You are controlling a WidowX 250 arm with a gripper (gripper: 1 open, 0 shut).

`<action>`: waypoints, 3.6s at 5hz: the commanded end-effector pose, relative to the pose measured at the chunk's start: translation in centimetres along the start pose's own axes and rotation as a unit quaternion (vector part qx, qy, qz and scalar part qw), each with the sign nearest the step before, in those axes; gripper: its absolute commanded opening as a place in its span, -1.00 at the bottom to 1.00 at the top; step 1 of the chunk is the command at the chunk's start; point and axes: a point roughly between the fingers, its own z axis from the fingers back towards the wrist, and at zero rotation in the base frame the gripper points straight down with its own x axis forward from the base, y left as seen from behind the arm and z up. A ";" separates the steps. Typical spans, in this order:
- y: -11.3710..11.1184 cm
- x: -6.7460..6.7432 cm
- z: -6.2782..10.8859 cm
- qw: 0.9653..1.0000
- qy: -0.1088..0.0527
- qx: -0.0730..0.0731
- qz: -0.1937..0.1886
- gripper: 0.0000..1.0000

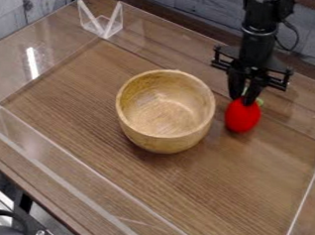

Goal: Move the red fruit to the right side of the table

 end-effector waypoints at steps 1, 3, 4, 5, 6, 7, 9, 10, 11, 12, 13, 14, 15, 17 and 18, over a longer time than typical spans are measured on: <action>0.5 1.2 2.9 0.999 -0.043 -0.007 0.005 1.00; 1.0 1.4 3.1 0.999 -0.046 -0.010 0.008 -1.00; 1.3 1.5 3.4 0.999 -0.049 -0.013 0.009 -1.00; 1.5 1.6 3.5 0.999 -0.050 -0.015 0.009 -1.00; 1.7 1.7 3.5 0.999 -0.049 -0.017 0.009 -1.00; 1.9 1.7 3.6 0.999 -0.050 -0.019 0.009 -1.00; 1.8 1.1 6.0 0.997 -0.070 -0.030 0.005 -1.00; 1.2 -0.1 8.7 0.995 -0.091 -0.041 -0.005 -1.00; 0.4 -1.9 9.9 0.994 -0.097 -0.052 -0.020 -1.00; -0.4 -3.6 11.0 0.992 -0.101 -0.060 -0.034 -1.00; -1.3 -5.6 11.1 0.992 -0.095 -0.066 -0.056 -1.00; -2.3 -7.3 10.3 0.991 -0.085 -0.070 -0.072 -1.00; -3.2 -8.4 8.4 0.991 -0.079 -0.073 -0.078 -1.00; -4.2 -10.3 4.5 0.991 -0.063 -0.080 -0.086 -1.00; -4.4 -10.7 2.6 0.991 -0.055 -0.080 -0.089 -1.00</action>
